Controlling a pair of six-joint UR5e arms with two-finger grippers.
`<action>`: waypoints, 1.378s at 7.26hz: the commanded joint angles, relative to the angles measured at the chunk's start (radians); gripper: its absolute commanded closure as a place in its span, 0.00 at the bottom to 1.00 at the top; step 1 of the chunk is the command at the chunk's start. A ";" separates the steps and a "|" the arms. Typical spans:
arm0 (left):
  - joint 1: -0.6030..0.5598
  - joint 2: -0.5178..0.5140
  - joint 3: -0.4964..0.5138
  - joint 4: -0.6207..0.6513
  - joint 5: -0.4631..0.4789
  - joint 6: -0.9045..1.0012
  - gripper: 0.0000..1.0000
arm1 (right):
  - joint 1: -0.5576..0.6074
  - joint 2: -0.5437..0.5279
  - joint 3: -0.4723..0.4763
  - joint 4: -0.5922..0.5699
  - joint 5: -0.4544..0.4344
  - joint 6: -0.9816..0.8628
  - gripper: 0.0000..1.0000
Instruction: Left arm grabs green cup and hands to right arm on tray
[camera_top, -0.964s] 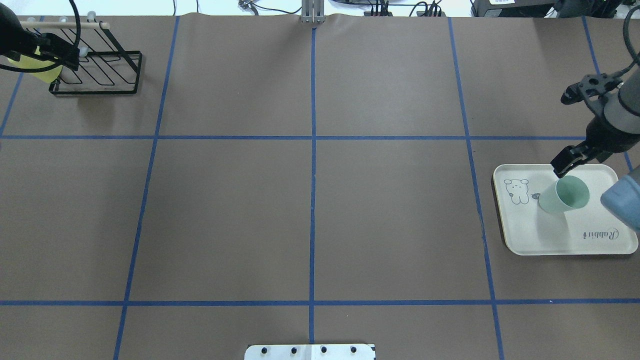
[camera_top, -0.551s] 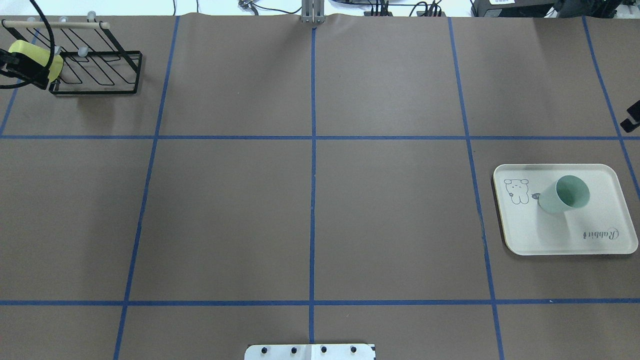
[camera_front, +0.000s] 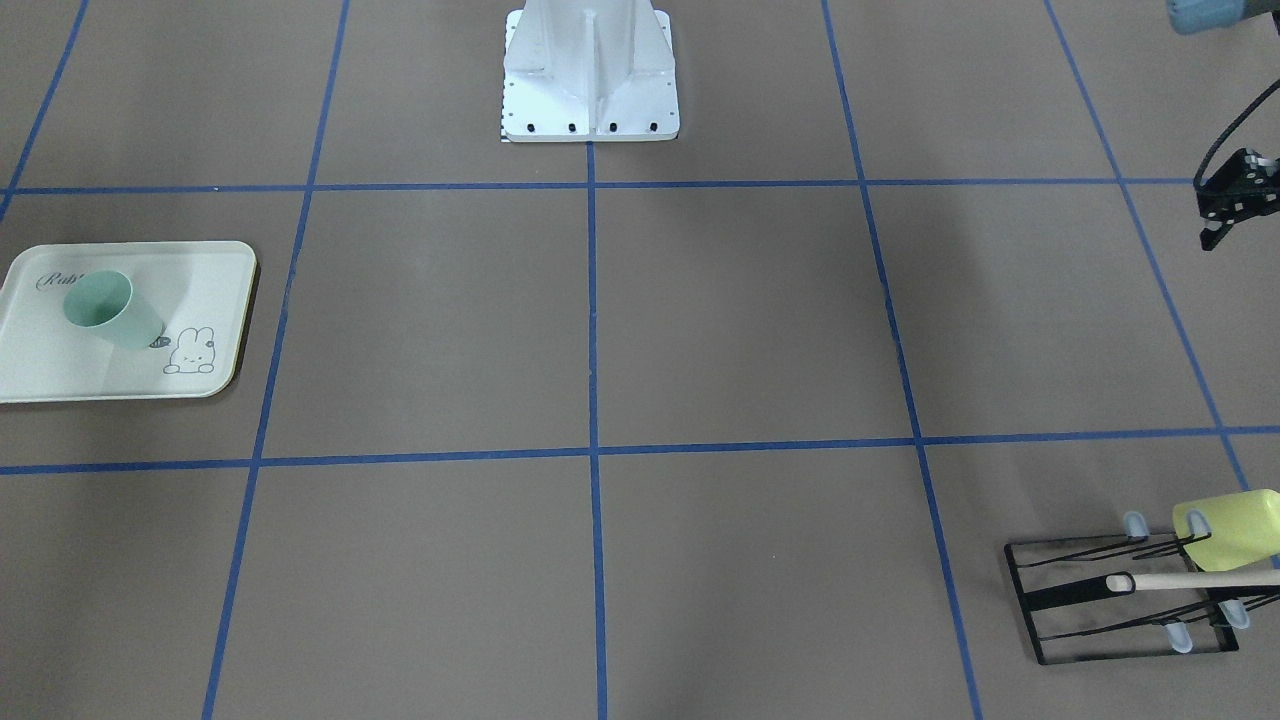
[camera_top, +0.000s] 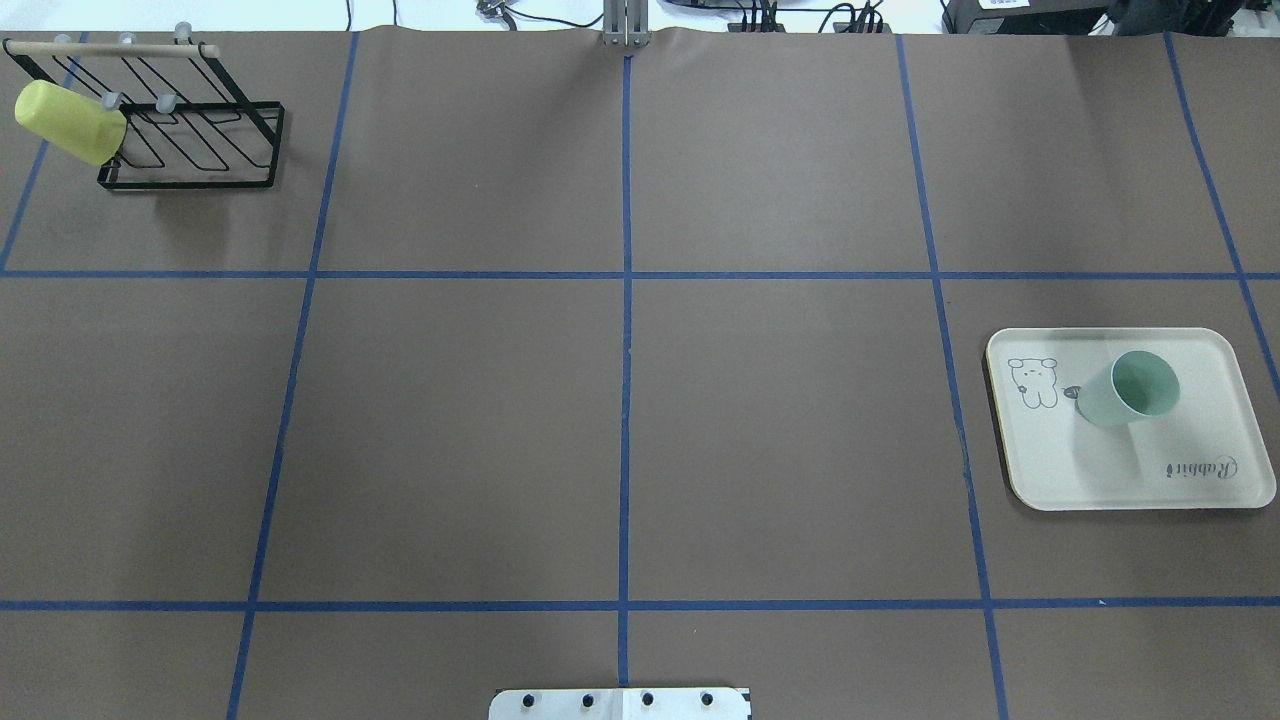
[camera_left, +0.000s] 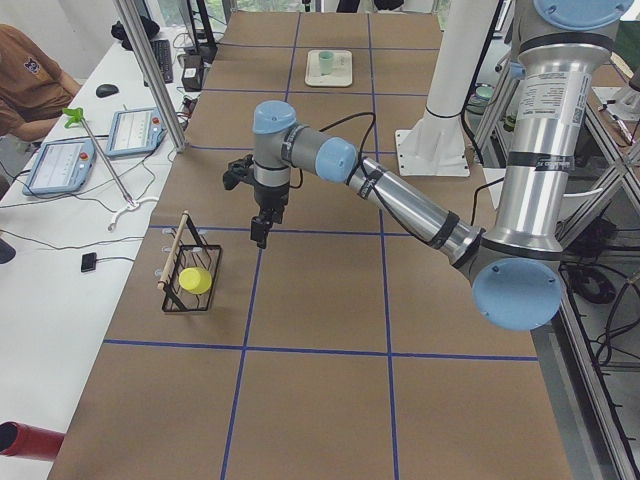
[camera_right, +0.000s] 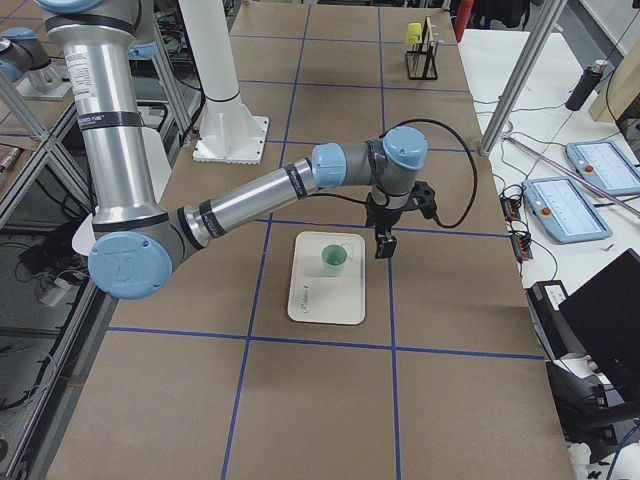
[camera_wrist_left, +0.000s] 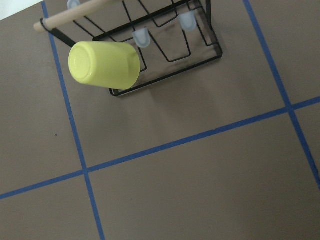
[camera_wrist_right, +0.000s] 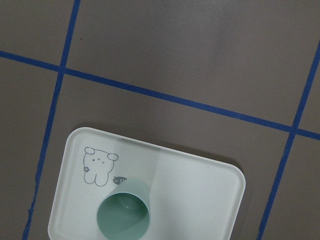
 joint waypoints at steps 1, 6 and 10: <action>-0.173 0.016 0.231 -0.034 -0.237 0.136 0.00 | 0.019 -0.007 -0.018 0.001 0.006 0.008 0.00; -0.244 0.084 0.391 -0.218 -0.121 0.180 0.00 | 0.061 -0.116 -0.020 0.076 0.021 0.005 0.00; -0.242 0.079 0.387 -0.232 -0.120 0.172 0.00 | 0.099 -0.125 -0.089 0.099 0.042 0.002 0.00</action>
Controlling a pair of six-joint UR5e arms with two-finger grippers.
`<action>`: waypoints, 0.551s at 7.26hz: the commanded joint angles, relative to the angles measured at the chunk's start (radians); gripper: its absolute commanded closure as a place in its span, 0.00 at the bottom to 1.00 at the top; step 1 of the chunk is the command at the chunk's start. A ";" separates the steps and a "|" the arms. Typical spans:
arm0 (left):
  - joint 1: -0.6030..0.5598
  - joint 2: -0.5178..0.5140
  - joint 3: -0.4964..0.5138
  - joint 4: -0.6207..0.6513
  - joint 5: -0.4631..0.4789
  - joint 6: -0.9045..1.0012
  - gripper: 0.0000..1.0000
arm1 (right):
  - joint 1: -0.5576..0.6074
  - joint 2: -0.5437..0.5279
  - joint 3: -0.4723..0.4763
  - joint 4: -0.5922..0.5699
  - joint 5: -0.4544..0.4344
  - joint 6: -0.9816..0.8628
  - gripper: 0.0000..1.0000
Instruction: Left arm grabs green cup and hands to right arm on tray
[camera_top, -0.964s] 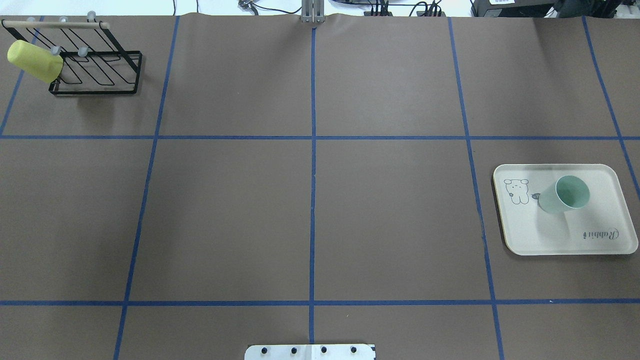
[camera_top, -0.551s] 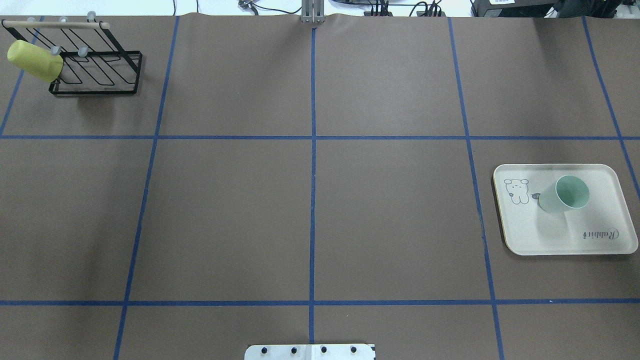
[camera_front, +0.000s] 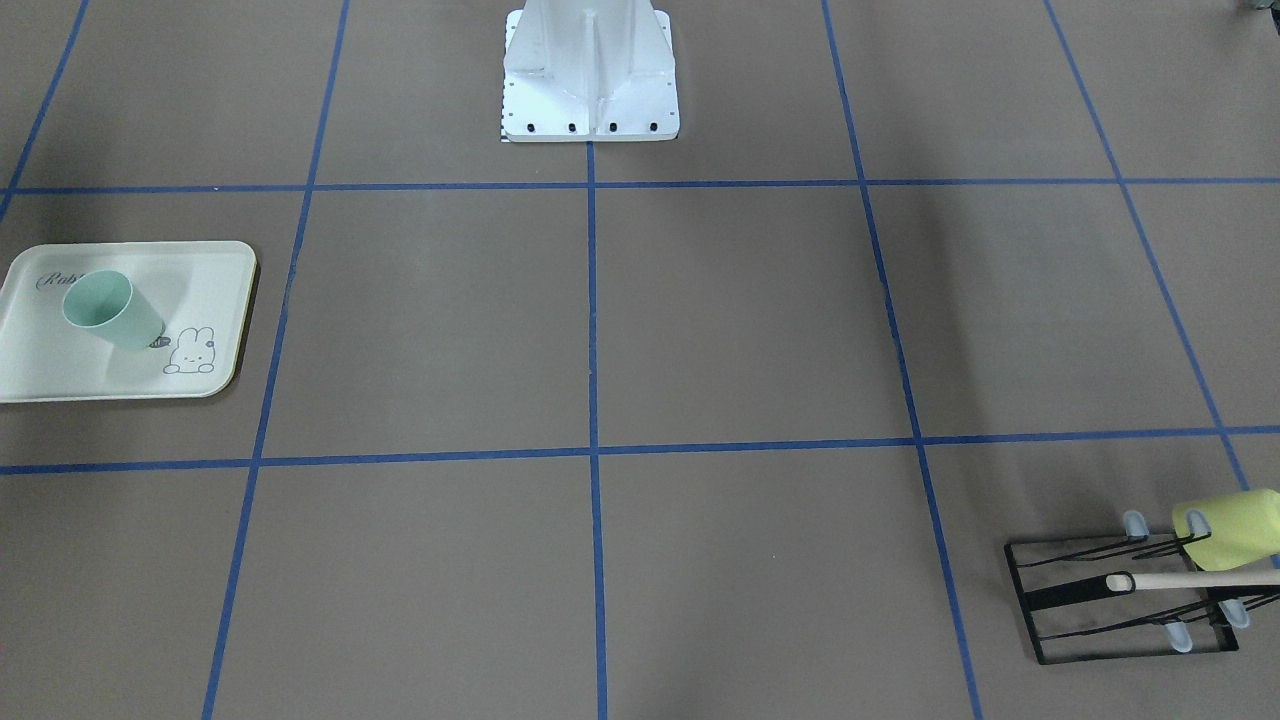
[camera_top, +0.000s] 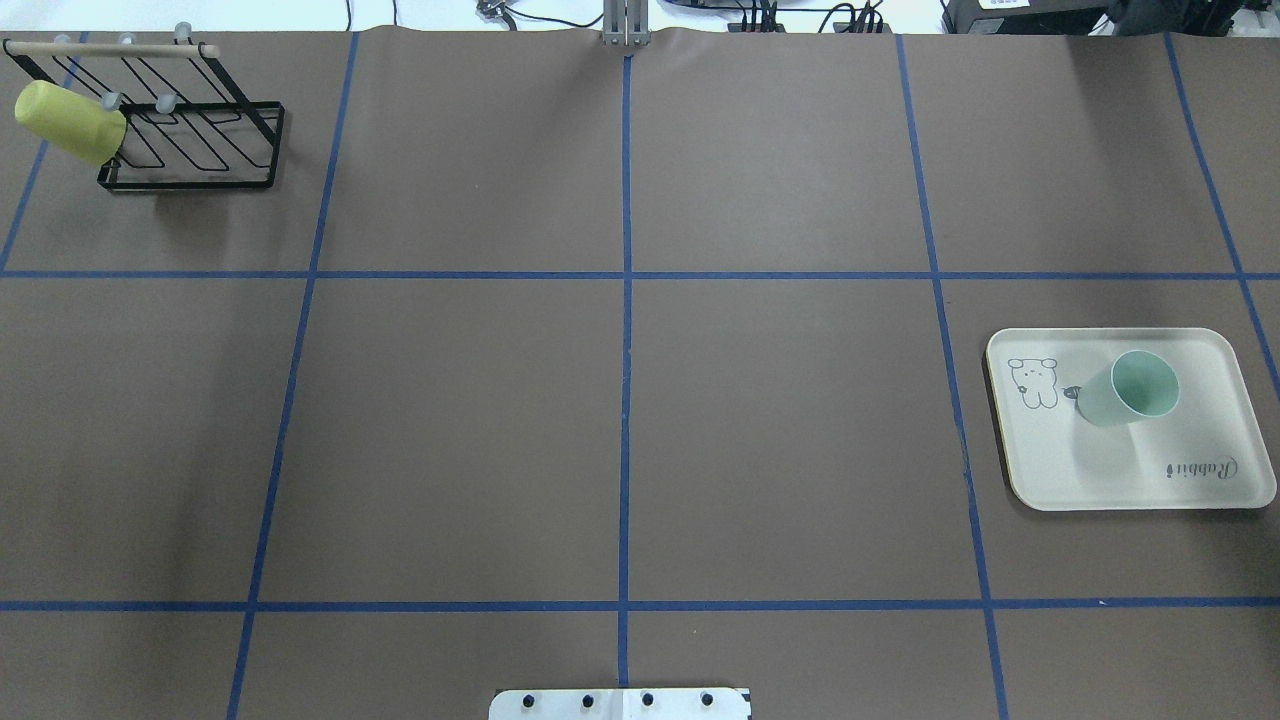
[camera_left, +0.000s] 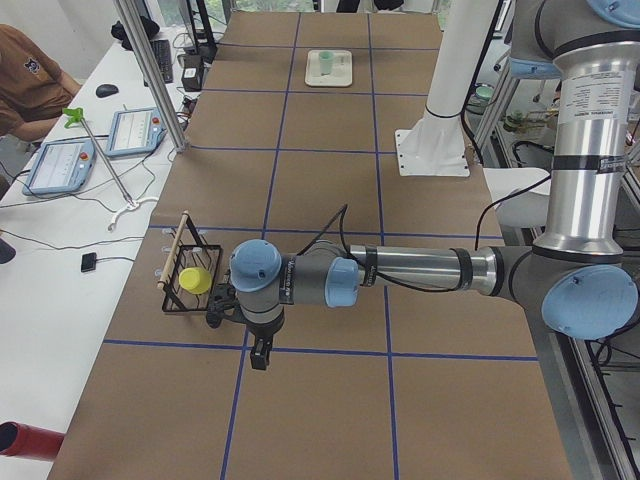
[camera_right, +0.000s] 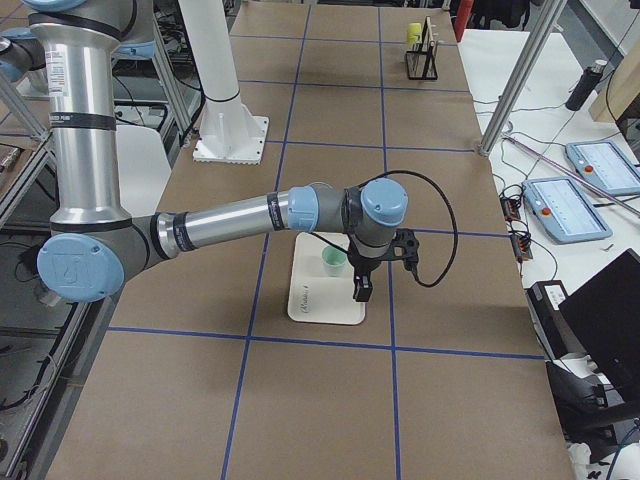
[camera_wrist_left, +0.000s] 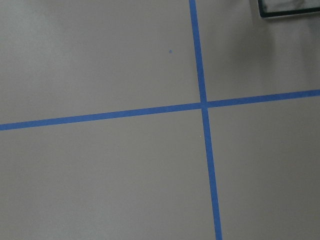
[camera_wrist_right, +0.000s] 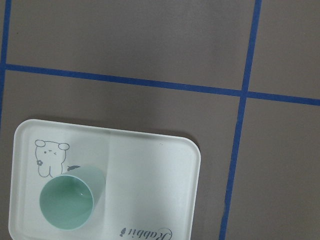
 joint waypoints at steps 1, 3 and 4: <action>0.000 -0.001 -0.001 0.000 0.000 -0.001 0.00 | 0.032 -0.003 -0.060 0.059 0.009 -0.002 0.00; 0.000 -0.003 -0.001 -0.001 0.000 -0.001 0.00 | 0.082 0.000 -0.160 0.133 0.043 -0.008 0.00; 0.000 -0.003 -0.001 -0.001 0.000 -0.001 0.00 | 0.090 -0.002 -0.180 0.147 0.052 -0.047 0.00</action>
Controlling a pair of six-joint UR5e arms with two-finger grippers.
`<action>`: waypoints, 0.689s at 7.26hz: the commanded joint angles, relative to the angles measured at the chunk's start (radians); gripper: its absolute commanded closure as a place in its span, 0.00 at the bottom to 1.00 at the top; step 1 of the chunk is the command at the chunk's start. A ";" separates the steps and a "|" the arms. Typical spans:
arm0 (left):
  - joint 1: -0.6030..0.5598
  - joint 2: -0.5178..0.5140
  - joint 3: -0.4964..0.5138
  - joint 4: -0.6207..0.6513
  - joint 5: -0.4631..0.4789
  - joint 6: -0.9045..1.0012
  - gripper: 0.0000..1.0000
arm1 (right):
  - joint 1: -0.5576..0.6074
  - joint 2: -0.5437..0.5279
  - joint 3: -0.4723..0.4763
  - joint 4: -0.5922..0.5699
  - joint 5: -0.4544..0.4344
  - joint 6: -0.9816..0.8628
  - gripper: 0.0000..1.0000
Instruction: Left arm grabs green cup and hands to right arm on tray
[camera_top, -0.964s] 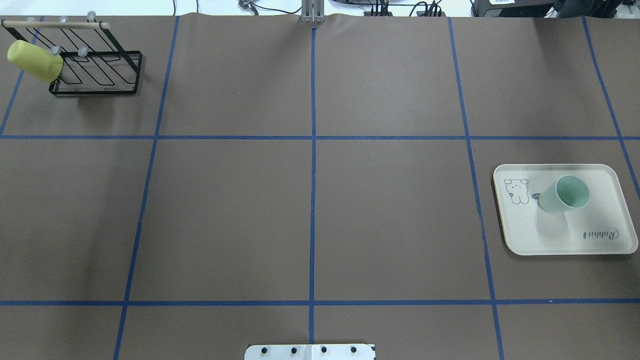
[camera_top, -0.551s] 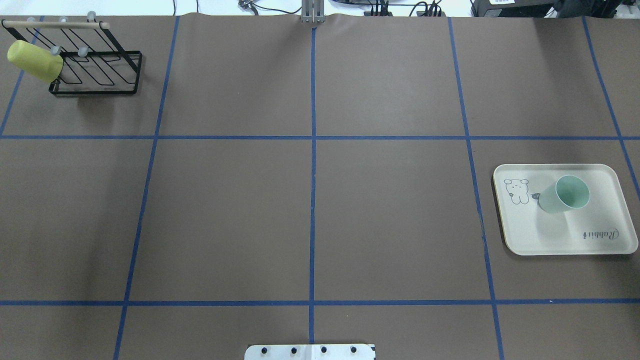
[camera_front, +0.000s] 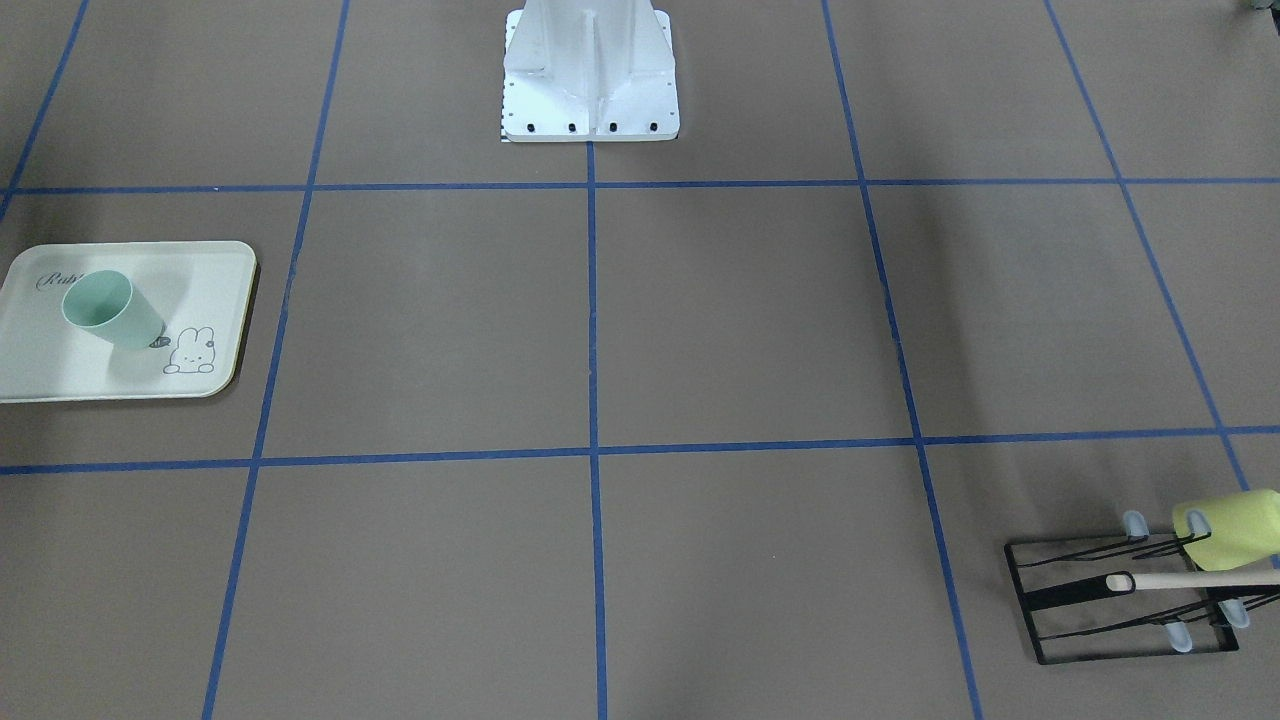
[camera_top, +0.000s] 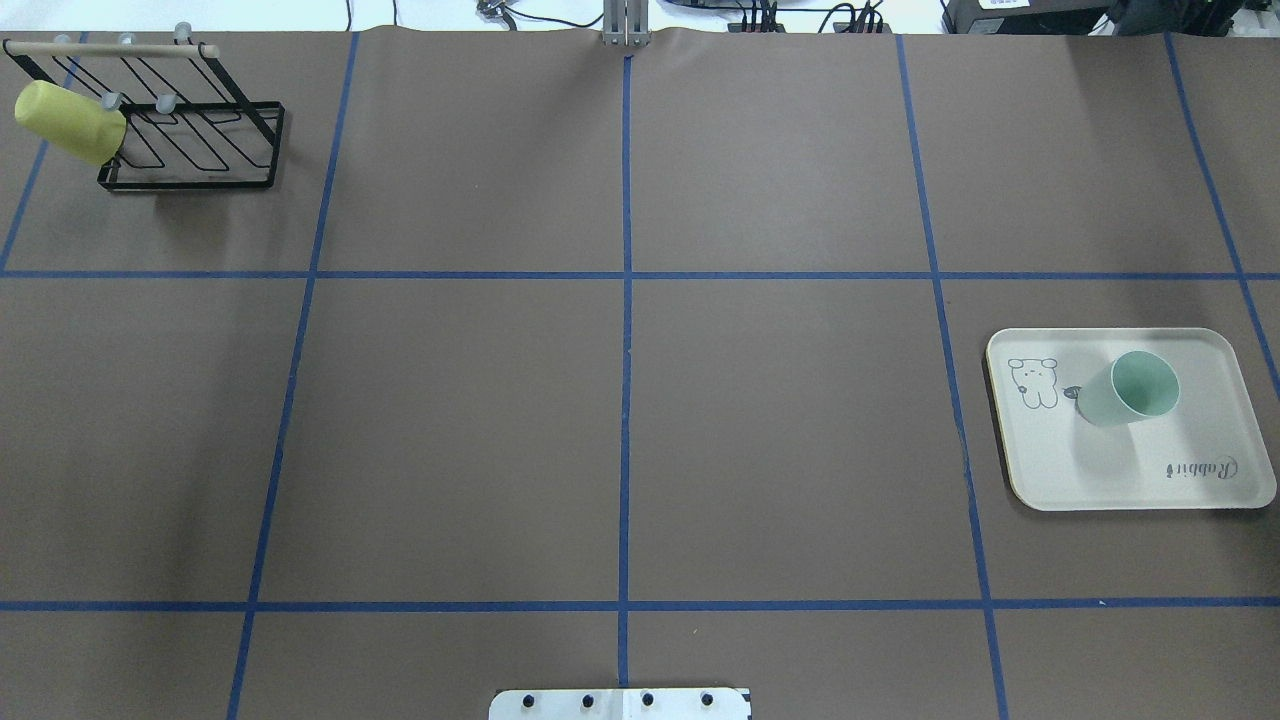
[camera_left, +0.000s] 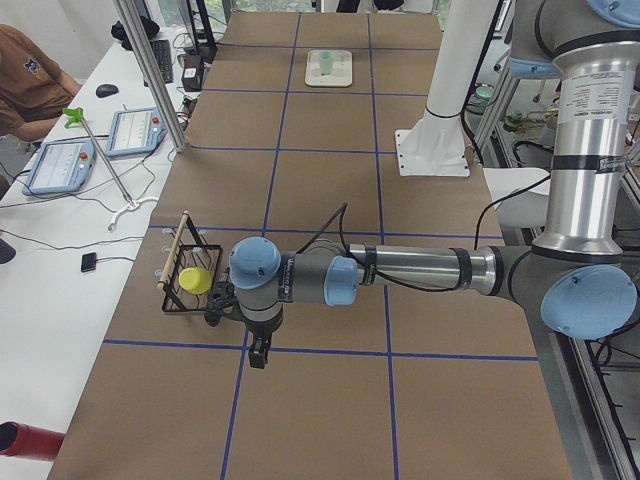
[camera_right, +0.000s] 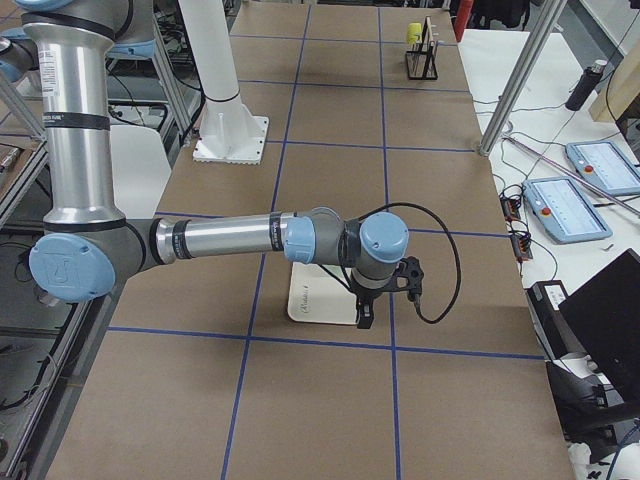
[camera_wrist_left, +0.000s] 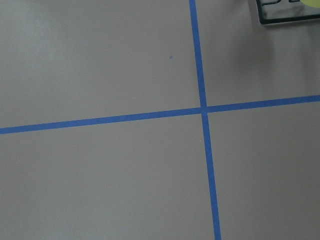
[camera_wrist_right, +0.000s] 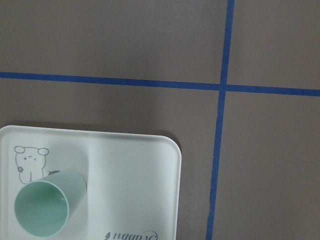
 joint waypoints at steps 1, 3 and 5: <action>0.000 0.000 0.000 0.000 0.000 0.000 0.00 | 0.024 -0.003 -0.045 0.028 0.017 -0.050 0.00; 0.000 0.000 0.000 0.001 0.000 0.000 0.00 | 0.024 -0.002 -0.044 0.030 0.016 -0.058 0.00; 0.002 0.000 0.001 0.000 0.000 0.000 0.00 | 0.024 0.001 -0.042 0.031 0.011 -0.058 0.00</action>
